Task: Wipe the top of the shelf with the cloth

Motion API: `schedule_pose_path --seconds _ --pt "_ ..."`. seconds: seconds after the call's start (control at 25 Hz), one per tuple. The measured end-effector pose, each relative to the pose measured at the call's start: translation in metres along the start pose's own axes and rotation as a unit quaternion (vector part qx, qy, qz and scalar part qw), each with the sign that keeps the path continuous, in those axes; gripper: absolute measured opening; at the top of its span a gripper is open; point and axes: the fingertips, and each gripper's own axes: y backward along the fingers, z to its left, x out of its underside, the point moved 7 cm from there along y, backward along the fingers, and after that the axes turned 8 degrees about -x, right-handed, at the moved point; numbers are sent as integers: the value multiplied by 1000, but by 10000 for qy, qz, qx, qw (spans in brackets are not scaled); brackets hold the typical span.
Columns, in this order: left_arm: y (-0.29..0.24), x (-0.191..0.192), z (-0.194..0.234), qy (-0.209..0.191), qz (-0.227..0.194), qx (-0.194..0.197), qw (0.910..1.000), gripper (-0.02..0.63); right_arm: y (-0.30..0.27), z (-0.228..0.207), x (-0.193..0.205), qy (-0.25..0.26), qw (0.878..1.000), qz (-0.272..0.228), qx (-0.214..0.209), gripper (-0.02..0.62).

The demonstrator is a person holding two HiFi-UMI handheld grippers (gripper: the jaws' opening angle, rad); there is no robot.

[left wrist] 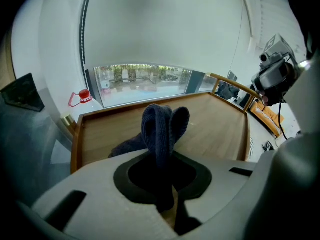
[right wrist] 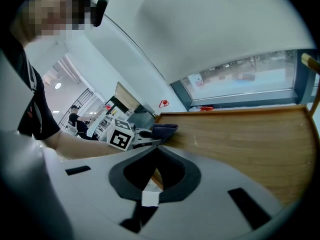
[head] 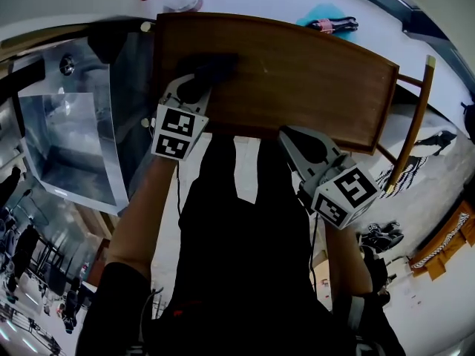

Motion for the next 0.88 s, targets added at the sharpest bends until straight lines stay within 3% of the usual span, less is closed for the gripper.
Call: schedule_pose_path --seconds 0.88 --pt "-42 -37 -80 -375 39 470 9982 54 78 -38 23 -284 9982 -424 327 5"
